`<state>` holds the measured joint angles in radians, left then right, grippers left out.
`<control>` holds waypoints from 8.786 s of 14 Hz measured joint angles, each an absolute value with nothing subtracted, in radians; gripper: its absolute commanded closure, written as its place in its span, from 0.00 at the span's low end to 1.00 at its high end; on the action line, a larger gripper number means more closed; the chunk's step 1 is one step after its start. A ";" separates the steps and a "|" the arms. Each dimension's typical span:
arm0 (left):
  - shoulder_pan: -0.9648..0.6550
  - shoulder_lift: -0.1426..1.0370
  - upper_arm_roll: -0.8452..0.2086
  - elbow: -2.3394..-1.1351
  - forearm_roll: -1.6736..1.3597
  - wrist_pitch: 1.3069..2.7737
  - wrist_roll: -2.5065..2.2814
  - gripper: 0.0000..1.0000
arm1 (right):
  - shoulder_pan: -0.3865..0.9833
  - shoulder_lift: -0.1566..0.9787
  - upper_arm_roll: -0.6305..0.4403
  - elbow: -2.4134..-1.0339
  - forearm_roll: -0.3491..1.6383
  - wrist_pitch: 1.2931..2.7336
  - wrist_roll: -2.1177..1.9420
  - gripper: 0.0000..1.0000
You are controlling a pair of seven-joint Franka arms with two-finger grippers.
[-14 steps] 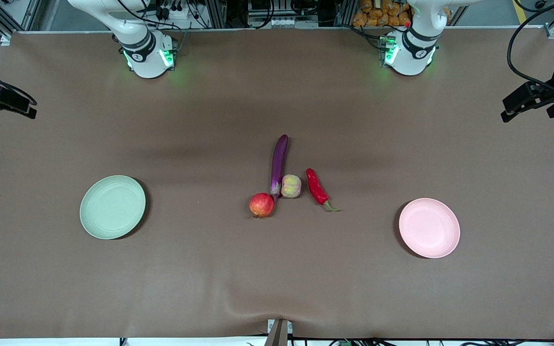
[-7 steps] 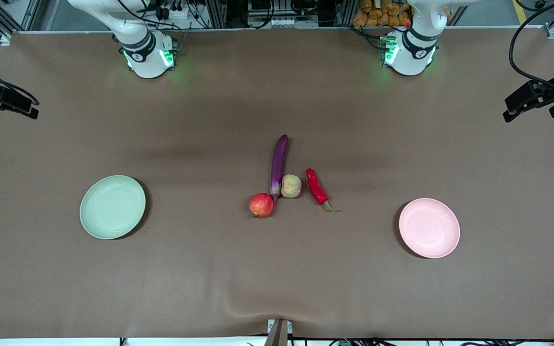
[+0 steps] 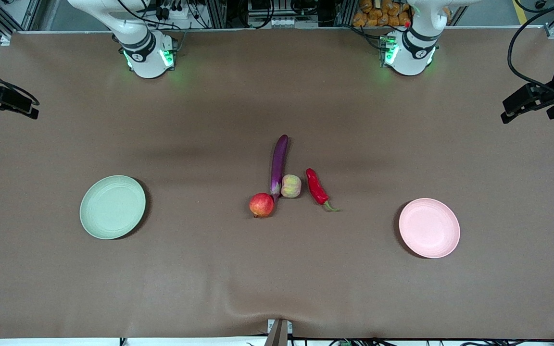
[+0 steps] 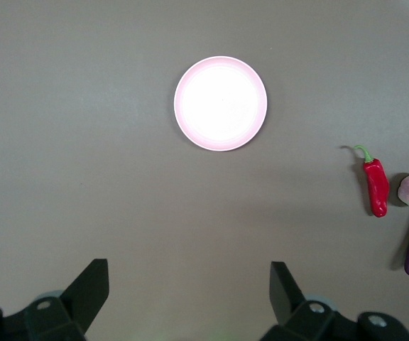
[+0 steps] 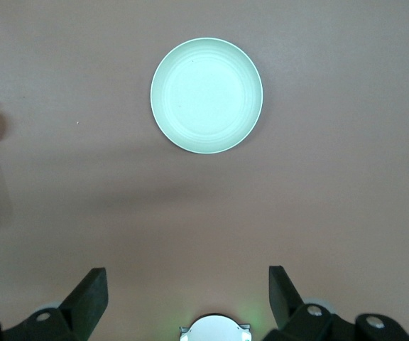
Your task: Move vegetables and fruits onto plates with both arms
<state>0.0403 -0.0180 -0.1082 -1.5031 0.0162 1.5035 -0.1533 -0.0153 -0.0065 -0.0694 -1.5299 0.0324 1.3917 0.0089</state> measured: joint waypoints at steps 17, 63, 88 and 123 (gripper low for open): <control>-0.016 0.115 -0.265 -1.516 0.015 1.571 -0.413 0.00 | -0.015 0.047 -0.067 -1.653 0.122 1.400 0.010 0.00; 0.094 0.616 -0.253 -1.644 0.259 2.268 -0.689 1.00 | 0.723 0.735 -0.057 -1.548 0.821 2.433 1.552 0.00; 0.139 0.581 -0.479 -1.500 0.258 2.135 -0.818 0.00 | 0.543 0.601 -0.200 -1.434 0.622 1.857 1.359 0.59; -0.286 0.808 -0.601 -1.543 0.555 2.049 -1.023 1.00 | 0.185 0.631 -0.163 -1.482 0.483 1.699 0.602 0.00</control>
<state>-0.2863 0.8085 -0.6012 -1.5432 0.5546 2.0486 -1.0228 0.1854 0.6314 -0.1628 -1.4823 0.4826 1.6994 0.6024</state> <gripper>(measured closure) 0.612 0.000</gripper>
